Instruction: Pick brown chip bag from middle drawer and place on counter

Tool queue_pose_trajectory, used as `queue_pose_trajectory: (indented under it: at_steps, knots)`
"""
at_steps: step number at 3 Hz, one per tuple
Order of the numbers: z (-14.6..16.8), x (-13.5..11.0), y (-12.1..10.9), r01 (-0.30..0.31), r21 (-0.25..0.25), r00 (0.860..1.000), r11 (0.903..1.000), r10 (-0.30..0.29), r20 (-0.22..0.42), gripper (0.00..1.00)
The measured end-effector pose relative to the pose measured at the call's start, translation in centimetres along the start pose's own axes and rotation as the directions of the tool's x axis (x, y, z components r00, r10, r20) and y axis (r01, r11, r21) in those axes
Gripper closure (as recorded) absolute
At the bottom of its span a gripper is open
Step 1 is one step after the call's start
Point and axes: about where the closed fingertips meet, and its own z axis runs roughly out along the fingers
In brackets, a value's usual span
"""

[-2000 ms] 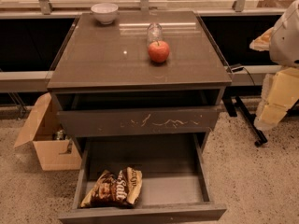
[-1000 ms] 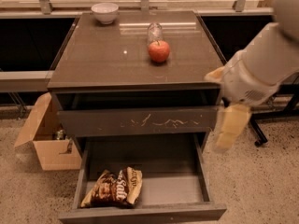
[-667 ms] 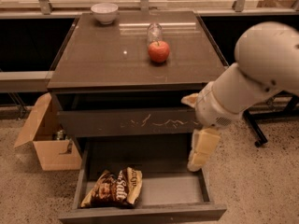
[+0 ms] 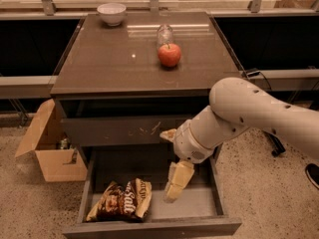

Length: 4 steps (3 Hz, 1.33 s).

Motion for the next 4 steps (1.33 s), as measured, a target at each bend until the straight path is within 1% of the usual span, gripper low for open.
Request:
queue_pose_trajectory:
  at_steps: [1,2,3,4]
  knots:
    - [0.0,0.0,0.0,0.0,0.0,1.0,1.0,0.0,0.0,0.0]
    - [8.8,0.9,-1.8,-0.011,-0.039,1.0,0.9992,0.011,-0.005,0.0]
    - [15.8,1.7,-3.1,-0.029,-0.073,1.0,0.9969,0.029,0.007,0.0]
    - [21.9,2.6,-3.8,-0.046,-0.119,0.999,0.9919,0.046,0.001,0.0]
